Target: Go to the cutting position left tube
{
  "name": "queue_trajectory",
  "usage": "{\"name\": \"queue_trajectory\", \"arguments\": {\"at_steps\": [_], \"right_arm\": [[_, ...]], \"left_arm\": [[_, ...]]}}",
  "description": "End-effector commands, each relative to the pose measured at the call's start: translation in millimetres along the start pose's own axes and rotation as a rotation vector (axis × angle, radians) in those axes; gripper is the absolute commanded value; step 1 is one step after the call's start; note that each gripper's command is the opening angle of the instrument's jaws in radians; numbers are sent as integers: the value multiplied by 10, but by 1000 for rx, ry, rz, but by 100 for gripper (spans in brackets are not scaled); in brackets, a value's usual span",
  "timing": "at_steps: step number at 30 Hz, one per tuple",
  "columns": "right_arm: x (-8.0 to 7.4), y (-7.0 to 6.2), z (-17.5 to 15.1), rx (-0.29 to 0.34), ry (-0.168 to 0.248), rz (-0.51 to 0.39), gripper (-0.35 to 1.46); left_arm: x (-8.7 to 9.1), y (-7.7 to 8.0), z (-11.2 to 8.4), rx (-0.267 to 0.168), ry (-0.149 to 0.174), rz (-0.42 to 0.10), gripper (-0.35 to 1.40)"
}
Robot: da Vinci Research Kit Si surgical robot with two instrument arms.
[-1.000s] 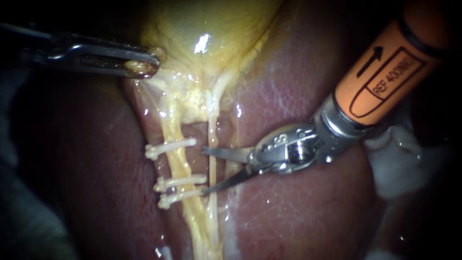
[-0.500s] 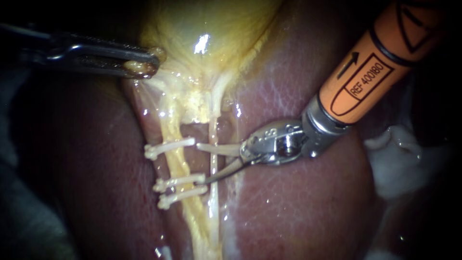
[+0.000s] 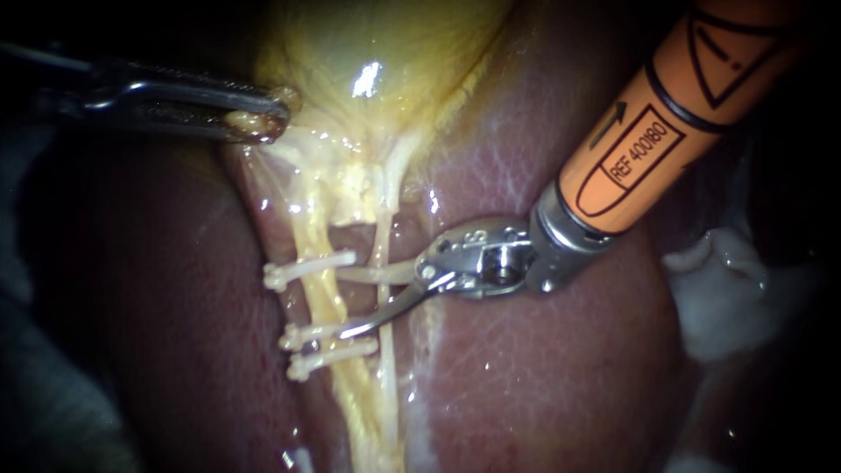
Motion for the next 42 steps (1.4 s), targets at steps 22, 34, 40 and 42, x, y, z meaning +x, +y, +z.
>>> {"name": "queue_trajectory", "arguments": {"at_steps": [22,34,40,42], "right_arm": [[12,12,54,92,97,-9,126],[23,7,64,97,128,-2,123],[33,-9,61,116,155,4,126],[36,-16,60,127,159,4,126]], "left_arm": [[1,0,2,0,0,0,-35],[1,-1,2,0,0,0,-35],[1,-2,2,0,0,0,-35],[0,-2,2,0,0,0,-35]]}}
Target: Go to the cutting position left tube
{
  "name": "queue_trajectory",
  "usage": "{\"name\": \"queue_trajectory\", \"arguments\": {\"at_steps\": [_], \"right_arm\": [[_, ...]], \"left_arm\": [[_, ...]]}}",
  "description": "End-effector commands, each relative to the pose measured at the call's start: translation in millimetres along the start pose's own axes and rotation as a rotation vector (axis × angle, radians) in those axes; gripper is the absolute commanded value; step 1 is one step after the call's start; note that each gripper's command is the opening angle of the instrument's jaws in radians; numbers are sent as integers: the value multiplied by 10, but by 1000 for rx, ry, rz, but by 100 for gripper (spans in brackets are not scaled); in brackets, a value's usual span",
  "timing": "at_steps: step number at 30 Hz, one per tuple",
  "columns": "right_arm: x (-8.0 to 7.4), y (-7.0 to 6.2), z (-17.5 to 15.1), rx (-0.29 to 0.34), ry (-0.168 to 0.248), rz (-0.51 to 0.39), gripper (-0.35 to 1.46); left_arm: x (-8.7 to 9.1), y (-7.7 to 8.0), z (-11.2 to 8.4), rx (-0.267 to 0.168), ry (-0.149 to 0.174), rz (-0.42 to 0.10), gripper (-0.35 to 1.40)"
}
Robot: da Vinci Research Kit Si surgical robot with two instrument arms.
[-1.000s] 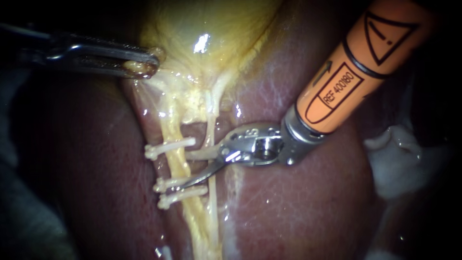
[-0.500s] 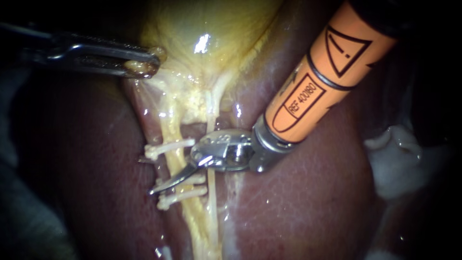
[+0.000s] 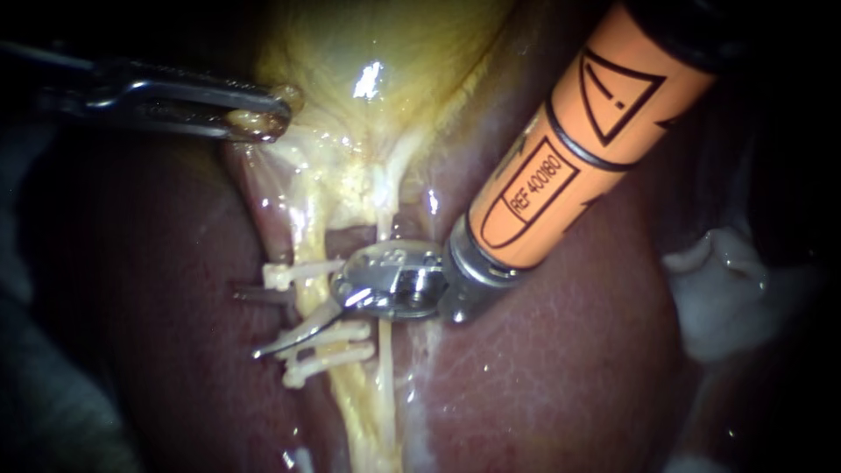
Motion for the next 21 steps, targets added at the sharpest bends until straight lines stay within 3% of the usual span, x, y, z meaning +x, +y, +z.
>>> {"name": "queue_trajectory", "arguments": {"at_steps": [1,7,21], "right_arm": [[1,-3,0,6,4,-1,128],[10,-14,-3,49,20,0,123],[11,-12,-2,38,23,0,125]], "left_arm": [[0,0,0,-1,0,1,-35],[0,-2,0,-1,0,1,-35],[0,-3,0,-2,0,1,-35]]}}
